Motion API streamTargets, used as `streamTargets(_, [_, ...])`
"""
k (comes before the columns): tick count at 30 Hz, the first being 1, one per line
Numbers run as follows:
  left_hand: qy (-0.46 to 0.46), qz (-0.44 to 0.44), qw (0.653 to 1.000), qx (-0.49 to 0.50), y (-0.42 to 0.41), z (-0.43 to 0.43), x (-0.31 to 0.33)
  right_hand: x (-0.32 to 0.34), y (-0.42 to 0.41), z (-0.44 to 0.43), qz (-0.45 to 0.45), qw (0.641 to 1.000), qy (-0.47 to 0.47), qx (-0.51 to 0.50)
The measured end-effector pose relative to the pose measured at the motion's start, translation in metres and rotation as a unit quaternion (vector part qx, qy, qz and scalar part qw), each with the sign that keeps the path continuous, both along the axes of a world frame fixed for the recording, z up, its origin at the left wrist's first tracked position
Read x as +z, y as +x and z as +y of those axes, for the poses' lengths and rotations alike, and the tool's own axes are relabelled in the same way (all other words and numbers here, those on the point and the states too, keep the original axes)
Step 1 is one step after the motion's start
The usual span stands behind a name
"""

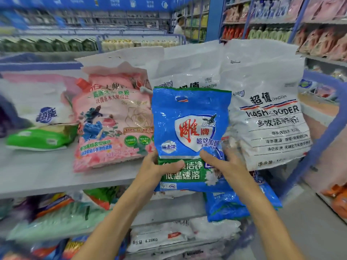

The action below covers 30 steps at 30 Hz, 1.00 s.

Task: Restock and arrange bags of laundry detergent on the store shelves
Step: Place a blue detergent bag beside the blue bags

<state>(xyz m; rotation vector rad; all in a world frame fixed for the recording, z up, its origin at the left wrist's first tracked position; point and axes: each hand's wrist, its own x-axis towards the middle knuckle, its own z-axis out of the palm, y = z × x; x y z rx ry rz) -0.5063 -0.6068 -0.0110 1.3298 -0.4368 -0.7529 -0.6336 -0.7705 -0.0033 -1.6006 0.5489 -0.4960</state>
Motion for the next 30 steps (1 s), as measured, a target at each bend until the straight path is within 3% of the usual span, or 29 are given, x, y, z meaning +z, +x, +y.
streamTargets(11, [-0.008,0.046,0.988,0.146,0.031,0.156,0.002,-0.007,0.066,0.141,-0.004,0.989,0.107,0.104])
streamTargets(18, [-0.012,0.076,0.962,0.263,0.044,0.303,0.006,-0.007,0.114,0.268,-0.02,0.957,0.183,0.226])
streamTargets(24, [-0.025,0.056,0.947,0.317,0.043,0.421,0.013,-0.005,0.147,0.382,-0.06,0.942,0.183,0.275])
streamTargets(30, [-0.026,0.018,0.919,0.393,0.042,0.52,0.02,0.0,0.167,0.482,-0.052,0.914,0.241,0.322])
